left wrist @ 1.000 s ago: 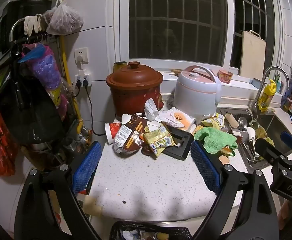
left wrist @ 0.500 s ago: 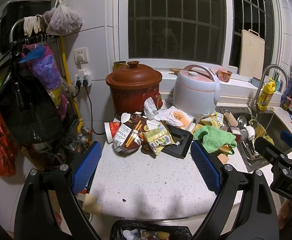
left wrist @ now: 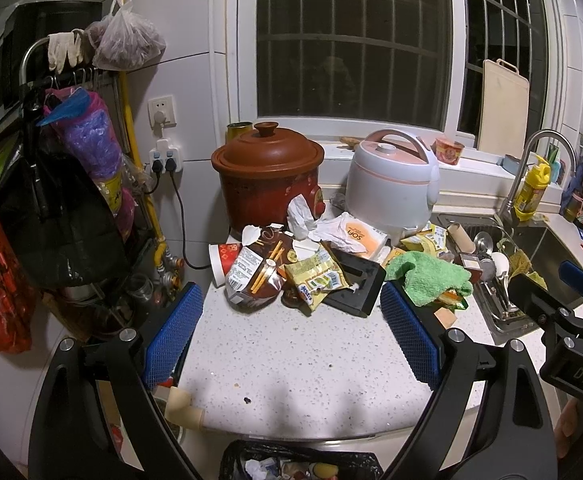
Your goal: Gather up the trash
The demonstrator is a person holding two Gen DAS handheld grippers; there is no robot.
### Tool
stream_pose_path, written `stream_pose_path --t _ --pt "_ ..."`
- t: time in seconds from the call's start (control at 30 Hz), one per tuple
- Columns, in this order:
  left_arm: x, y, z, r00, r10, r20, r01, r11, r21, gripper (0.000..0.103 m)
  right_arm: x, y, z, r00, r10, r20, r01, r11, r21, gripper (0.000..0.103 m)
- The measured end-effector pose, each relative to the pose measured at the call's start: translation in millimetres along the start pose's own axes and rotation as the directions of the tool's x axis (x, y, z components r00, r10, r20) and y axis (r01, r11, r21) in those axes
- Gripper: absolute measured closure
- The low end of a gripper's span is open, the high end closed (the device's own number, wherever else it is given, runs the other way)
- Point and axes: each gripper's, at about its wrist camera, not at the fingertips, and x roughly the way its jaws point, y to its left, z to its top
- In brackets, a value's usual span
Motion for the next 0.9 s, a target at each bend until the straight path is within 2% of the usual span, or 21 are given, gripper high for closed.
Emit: stream_pose_path --t 0.9 --pt "0.2 0.0 -1.6 1.0 0.004 -0.001 -0.004 1.0 -0.004 0.015 10.4 -0.1 2.2 1.0 0.001 -0.003 -0.001 1.0 0.002 0.005"
